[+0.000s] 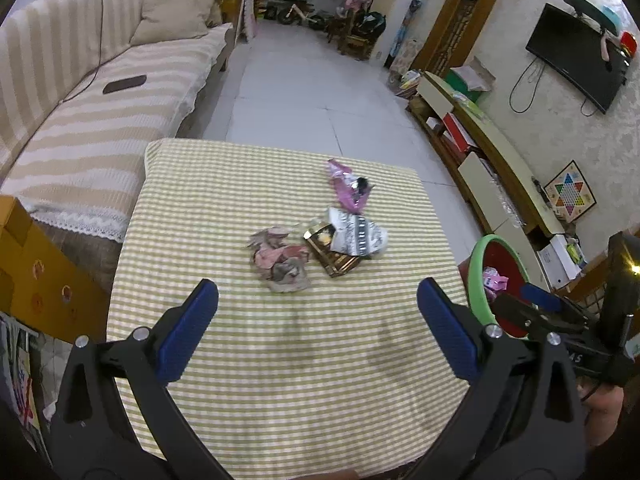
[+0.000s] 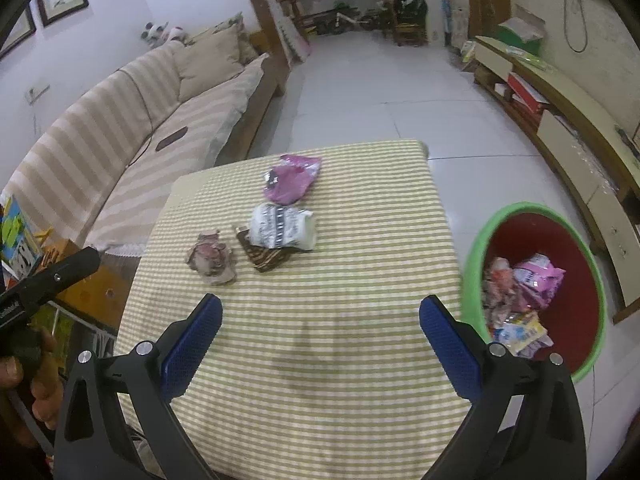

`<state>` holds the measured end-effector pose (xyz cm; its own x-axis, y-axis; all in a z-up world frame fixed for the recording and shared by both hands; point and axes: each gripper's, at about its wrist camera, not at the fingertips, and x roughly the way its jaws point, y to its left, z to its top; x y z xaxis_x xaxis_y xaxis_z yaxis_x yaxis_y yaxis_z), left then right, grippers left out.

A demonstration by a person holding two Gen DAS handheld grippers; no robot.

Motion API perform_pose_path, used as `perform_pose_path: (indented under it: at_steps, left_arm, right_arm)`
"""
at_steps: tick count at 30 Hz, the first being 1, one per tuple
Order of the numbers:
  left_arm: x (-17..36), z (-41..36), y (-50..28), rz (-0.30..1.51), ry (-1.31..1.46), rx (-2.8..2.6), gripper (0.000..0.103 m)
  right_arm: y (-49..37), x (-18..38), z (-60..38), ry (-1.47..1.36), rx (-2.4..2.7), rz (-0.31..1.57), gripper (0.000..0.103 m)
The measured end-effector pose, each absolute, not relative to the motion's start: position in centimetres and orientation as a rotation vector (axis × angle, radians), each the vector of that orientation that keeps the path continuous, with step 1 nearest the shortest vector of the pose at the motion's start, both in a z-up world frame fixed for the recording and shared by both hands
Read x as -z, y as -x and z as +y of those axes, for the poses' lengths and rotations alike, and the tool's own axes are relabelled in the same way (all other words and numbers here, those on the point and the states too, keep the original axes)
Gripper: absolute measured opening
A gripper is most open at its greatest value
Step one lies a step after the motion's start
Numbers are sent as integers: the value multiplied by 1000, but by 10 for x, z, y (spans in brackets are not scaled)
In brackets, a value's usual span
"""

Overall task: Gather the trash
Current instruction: 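Move both tools back over the table toward the remaining items, then grasp the crumpled pink paper with the left tool while the right tool grasps the white cup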

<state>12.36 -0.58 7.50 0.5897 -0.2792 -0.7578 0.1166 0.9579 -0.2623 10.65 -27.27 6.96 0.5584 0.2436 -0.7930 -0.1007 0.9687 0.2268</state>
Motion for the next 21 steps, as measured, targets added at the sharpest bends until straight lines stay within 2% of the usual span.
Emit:
perform_pose_path:
  at_steps: [21]
  left_arm:
    - [-9, 0, -185, 1017, 170, 238, 97]
  right_arm:
    - [-193, -8, -240, -217, -240, 1035, 94]
